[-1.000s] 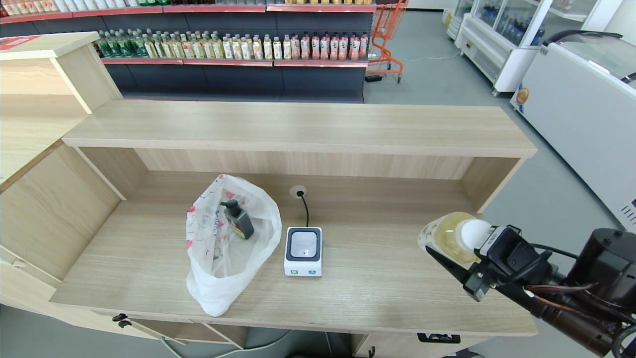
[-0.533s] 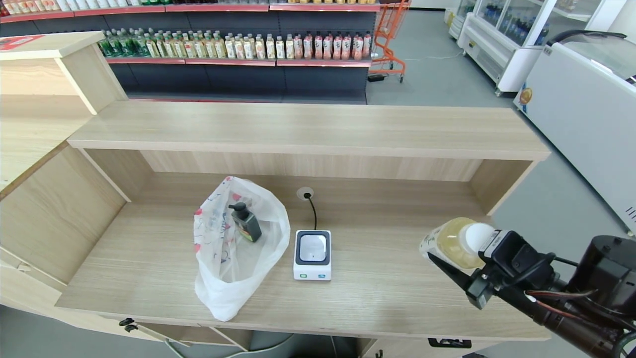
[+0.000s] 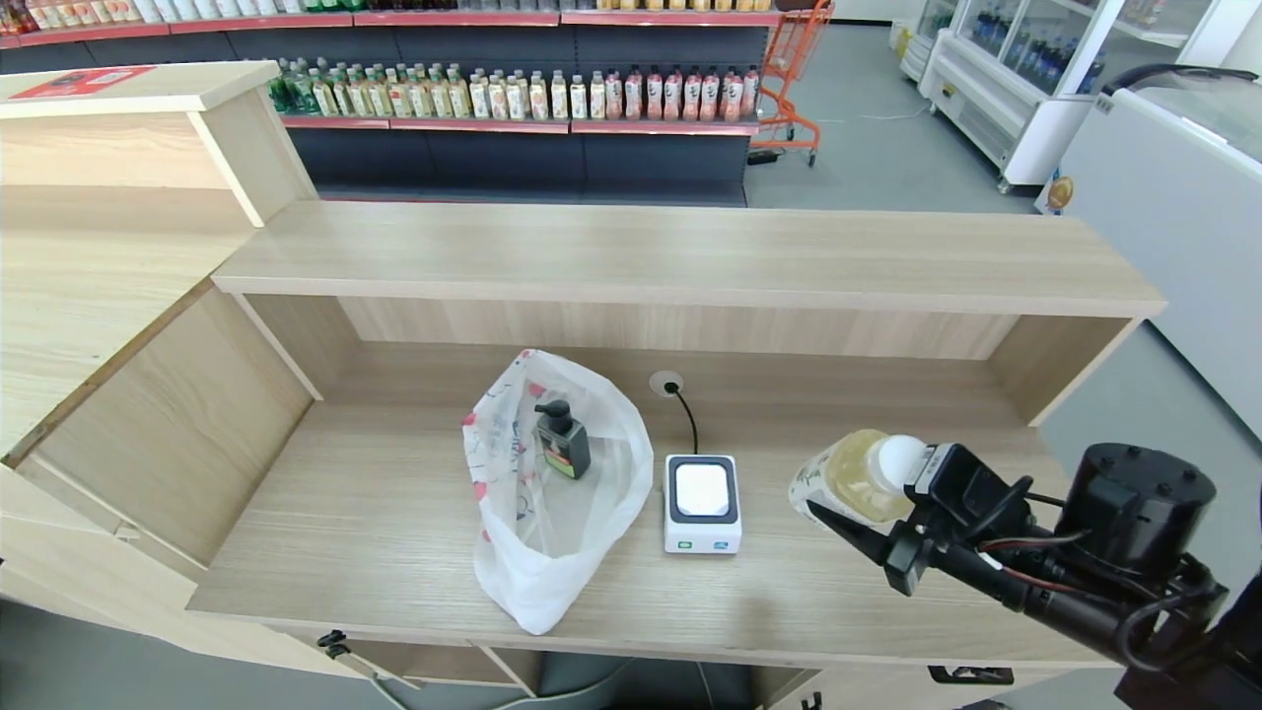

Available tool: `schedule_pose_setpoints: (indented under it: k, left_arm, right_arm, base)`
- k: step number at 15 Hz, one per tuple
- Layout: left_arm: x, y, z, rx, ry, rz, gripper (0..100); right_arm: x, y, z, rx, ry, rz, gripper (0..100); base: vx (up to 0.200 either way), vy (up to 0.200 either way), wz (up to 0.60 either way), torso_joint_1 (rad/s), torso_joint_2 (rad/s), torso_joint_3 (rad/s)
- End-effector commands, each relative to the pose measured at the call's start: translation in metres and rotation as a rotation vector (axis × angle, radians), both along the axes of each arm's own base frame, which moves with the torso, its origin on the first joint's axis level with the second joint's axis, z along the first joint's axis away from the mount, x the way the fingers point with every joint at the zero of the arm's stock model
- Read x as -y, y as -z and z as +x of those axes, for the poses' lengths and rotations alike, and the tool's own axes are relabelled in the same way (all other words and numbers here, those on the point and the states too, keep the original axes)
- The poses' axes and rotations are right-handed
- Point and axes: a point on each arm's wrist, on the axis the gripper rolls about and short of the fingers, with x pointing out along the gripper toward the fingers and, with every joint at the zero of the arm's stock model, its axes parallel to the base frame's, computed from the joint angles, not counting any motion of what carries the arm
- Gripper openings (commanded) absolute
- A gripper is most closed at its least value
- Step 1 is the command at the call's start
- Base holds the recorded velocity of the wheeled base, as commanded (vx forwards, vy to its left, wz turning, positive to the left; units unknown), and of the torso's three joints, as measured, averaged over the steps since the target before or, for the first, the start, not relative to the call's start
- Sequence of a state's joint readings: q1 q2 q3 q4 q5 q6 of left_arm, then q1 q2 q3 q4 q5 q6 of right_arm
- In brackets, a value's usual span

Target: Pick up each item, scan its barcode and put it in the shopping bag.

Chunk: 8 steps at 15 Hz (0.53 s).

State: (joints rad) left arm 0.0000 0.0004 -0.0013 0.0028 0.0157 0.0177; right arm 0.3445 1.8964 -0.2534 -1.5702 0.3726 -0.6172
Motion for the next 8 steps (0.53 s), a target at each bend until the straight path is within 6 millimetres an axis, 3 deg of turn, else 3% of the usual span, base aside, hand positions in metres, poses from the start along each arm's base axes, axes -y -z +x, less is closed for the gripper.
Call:
schedule_pose_setpoints:
  k: [1, 4, 6, 8]
  left_arm:
    - [0.0, 0.0, 0.0, -0.001, -0.001, -0.002, 100]
    - [0.0, 0.0, 0.0, -0.001, -0.001, -0.004, 100]
    - [0.0, 0.0, 0.0, 0.0, -0.001, -0.007, 100]
    - [0.0, 0.0, 0.0, 0.0, -0.001, -0.007, 100]
  right_arm:
    - [-0.004, 0.015, 0.018, -0.03, -0.029, -0.01, 0]
    - [-0.007, 0.024, 0.031, -0.036, -0.066, -0.015, 0]
    - [0.001, 0.027, 0.058, 0.057, -0.158, -0.051, 0]
    - [0.003, 0.036, 0.063, 0.051, -0.192, -0.062, 0]
  base:
    - [0.0, 0.0, 0.0, 0.0, 0.0, 0.0]
    - [0.0, 0.0, 0.0, 0.0, 0.0, 0.0]
    - [0.0, 0.0, 0.0, 0.0, 0.0, 0.0]
    - [0.0, 0.0, 0.0, 0.0, 0.0, 0.0]
